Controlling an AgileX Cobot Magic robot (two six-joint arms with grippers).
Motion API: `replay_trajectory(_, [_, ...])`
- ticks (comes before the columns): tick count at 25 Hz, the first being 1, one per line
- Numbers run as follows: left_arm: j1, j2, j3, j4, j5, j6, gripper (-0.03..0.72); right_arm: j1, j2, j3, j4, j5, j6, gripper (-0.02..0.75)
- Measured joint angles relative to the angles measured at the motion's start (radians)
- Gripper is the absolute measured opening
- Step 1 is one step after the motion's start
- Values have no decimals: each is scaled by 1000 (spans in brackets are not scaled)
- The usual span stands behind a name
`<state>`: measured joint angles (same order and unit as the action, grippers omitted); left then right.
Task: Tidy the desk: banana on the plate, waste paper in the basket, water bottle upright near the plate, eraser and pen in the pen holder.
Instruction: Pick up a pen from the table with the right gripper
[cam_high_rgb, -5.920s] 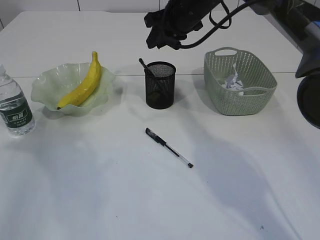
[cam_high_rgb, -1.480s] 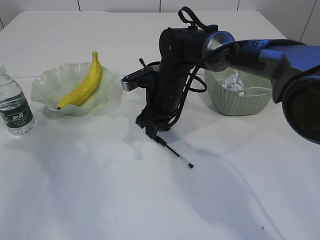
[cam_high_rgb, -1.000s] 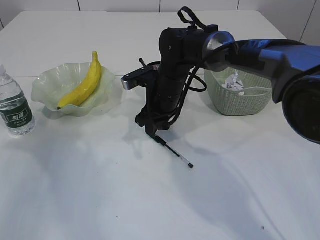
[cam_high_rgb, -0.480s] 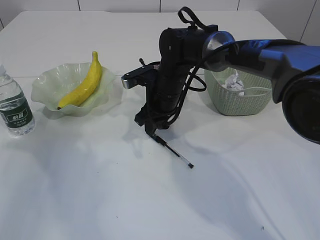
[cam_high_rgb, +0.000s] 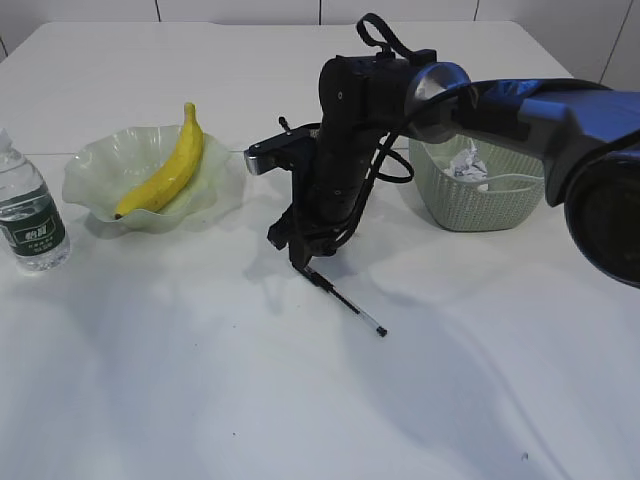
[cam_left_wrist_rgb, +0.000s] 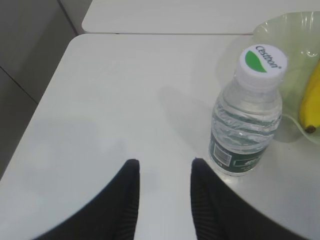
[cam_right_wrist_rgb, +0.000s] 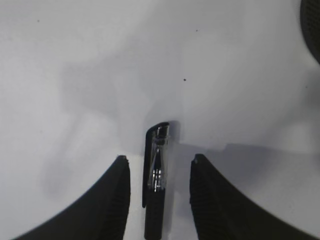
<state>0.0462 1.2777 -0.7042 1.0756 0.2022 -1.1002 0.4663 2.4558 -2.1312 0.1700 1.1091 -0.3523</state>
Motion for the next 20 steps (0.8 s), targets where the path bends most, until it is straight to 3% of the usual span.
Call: replay_trajectory(20, [0, 0, 0, -10, 0, 0, 236, -2, 0, 0, -10, -31, 27, 305])
